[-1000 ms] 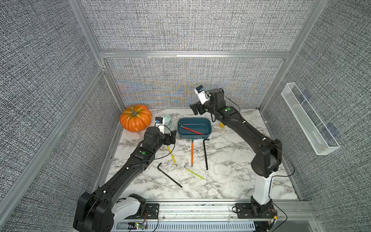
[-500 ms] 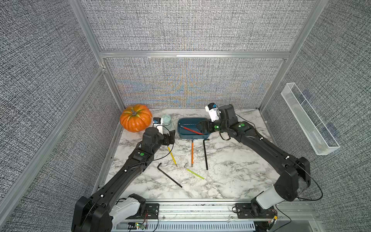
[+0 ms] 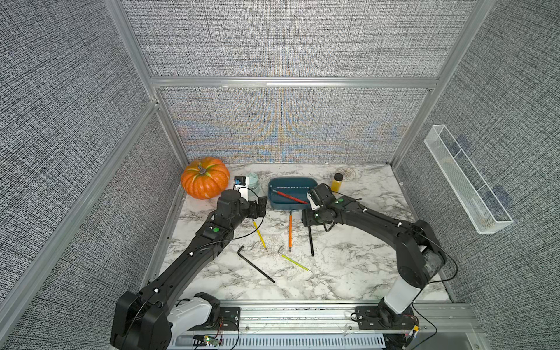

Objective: Put the hex key on the desktop into the storage box
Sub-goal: Pick up the Allen key from the center of the board.

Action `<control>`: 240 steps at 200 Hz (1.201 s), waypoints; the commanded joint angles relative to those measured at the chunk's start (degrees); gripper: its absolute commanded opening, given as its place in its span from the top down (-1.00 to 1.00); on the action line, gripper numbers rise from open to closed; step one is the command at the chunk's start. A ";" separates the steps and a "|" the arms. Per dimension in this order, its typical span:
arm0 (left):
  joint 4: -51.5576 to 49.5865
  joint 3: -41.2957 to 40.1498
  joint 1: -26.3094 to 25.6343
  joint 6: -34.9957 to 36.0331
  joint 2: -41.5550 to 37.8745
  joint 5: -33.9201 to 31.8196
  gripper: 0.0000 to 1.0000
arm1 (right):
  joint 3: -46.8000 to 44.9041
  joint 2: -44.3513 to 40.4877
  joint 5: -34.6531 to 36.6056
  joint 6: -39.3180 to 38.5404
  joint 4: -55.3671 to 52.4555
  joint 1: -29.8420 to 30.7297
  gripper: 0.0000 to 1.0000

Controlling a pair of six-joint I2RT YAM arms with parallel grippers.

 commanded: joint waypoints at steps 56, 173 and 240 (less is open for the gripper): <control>1.06 -0.77 0.02 0.31 -0.53 0.58 -0.92 | -2.53 4.53 2.33 3.82 1.06 0.75 -0.09; 0.73 -1.95 -0.04 0.37 -1.57 -0.19 -0.92 | -0.56 9.37 3.70 3.82 1.08 1.42 0.22; 0.45 -2.24 0.02 0.32 -1.90 -0.82 -0.92 | -0.82 10.39 4.67 4.58 0.58 1.97 0.56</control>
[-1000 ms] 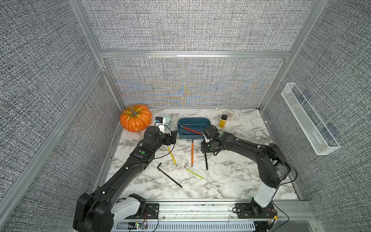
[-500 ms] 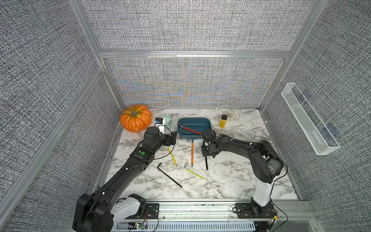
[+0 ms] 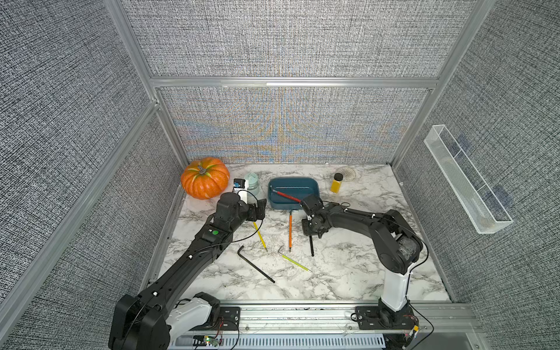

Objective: Put the hex key on the desktop into the storage box
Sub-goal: Pick up the Allen key from the center of the board.

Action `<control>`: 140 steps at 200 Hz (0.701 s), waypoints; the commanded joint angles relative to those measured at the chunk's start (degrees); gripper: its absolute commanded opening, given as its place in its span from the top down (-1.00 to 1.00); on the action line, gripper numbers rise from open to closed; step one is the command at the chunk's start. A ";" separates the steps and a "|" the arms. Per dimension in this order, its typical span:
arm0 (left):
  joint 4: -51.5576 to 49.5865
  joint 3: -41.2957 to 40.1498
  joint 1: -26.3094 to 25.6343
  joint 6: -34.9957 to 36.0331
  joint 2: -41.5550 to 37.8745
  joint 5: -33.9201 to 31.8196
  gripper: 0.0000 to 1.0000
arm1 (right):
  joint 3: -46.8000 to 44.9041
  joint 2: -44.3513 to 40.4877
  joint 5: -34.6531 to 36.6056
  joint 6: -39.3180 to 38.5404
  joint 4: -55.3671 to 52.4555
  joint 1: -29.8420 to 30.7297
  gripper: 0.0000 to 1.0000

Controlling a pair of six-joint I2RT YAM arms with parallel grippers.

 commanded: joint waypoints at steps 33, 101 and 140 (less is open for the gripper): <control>0.56 -0.32 -0.03 0.05 -0.55 -0.79 -0.92 | -0.46 0.31 0.56 1.07 -0.88 0.50 0.63; 0.59 -0.28 -0.05 -0.32 -0.86 -0.71 -0.92 | -4.47 -2.79 0.89 0.25 -0.35 0.90 1.00; 0.89 -0.07 0.00 -0.62 -0.60 -0.14 -0.92 | -6.17 -6.11 2.41 -1.67 -0.23 2.09 1.00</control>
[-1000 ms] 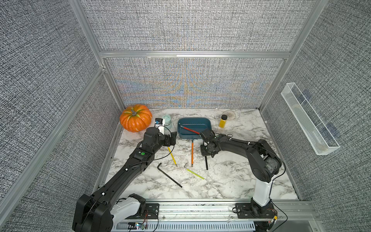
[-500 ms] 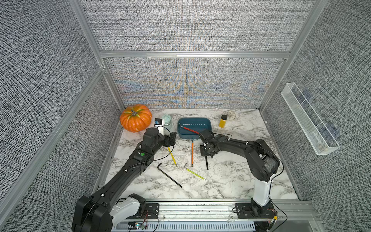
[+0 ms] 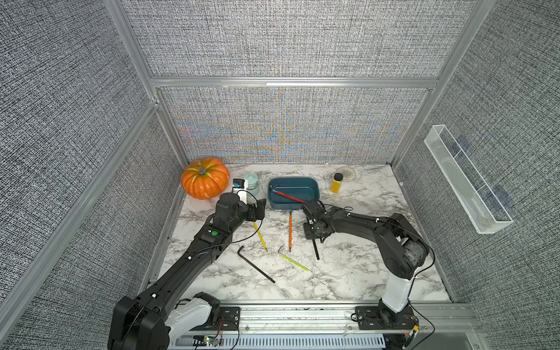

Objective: Put the hex key on the desktop into the storage box
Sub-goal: Pick up the Allen key from the center of the board.

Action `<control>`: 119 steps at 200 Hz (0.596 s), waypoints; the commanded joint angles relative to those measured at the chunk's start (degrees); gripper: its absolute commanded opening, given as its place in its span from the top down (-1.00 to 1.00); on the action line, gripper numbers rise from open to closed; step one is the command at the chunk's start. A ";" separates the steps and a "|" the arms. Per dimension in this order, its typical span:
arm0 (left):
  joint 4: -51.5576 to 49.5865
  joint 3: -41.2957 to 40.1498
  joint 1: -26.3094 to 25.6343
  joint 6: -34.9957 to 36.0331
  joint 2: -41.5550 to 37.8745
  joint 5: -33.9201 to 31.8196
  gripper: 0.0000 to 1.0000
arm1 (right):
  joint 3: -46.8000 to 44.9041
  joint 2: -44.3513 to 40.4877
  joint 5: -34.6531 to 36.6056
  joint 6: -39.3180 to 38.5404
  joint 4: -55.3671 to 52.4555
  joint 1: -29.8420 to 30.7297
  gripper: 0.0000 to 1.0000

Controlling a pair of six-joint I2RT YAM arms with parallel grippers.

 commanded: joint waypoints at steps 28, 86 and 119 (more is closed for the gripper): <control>1.00 0.15 -0.05 -0.60 -0.14 0.08 -0.92 | -1.27 -4.24 1.60 -3.12 -1.55 1.46 1.00; 0.98 0.65 -0.12 0.01 -0.64 -0.10 -0.93 | -1.17 -10.26 3.55 -9.39 -2.66 4.45 1.00; 0.97 1.39 0.04 0.29 -0.55 -0.44 -0.93 | 1.09 -15.09 5.46 -14.03 -4.14 4.72 1.00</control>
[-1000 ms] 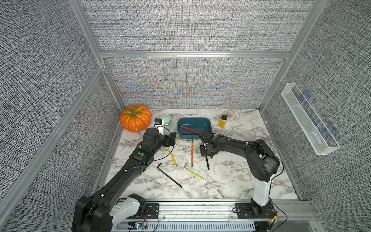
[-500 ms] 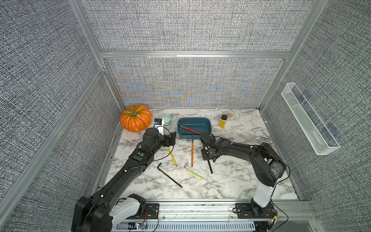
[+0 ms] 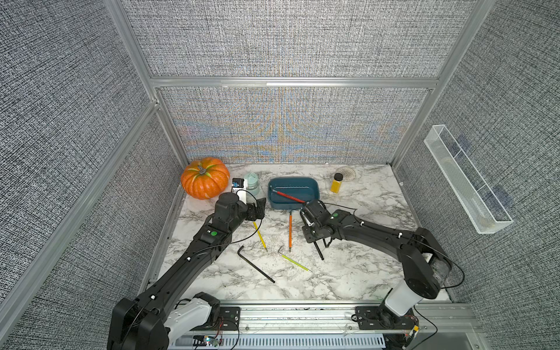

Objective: Put the hex key on the desktop into the storage box
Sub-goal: Pick up the Allen key from the center of the board, then place the Allen key in the storage box.

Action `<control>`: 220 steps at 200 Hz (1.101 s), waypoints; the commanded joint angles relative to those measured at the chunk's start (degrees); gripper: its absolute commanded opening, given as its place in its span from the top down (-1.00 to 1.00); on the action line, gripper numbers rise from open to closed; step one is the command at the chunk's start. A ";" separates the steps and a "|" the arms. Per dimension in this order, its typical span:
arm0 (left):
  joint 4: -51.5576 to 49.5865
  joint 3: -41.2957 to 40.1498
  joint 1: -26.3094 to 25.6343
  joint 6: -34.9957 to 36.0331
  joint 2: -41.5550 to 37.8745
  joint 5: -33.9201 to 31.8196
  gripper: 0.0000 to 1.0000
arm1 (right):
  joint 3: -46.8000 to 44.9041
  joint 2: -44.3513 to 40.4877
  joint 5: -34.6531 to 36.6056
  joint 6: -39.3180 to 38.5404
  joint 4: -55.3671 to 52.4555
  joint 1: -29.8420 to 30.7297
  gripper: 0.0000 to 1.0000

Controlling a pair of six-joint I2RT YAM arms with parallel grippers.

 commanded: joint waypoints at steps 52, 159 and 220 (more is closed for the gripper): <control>0.95 2.65 0.01 0.91 1.12 -0.46 -0.93 | 13.95 -2.49 4.64 -17.56 -0.25 -2.93 1.00; 0.51 1.70 -0.01 1.48 -0.28 -2.93 -0.94 | 38.23 21.69 -6.89 -42.69 14.59 -14.03 1.00; 0.63 0.69 -0.02 2.14 0.36 -3.82 -0.95 | 37.20 27.34 -19.38 -47.40 21.11 -15.58 1.00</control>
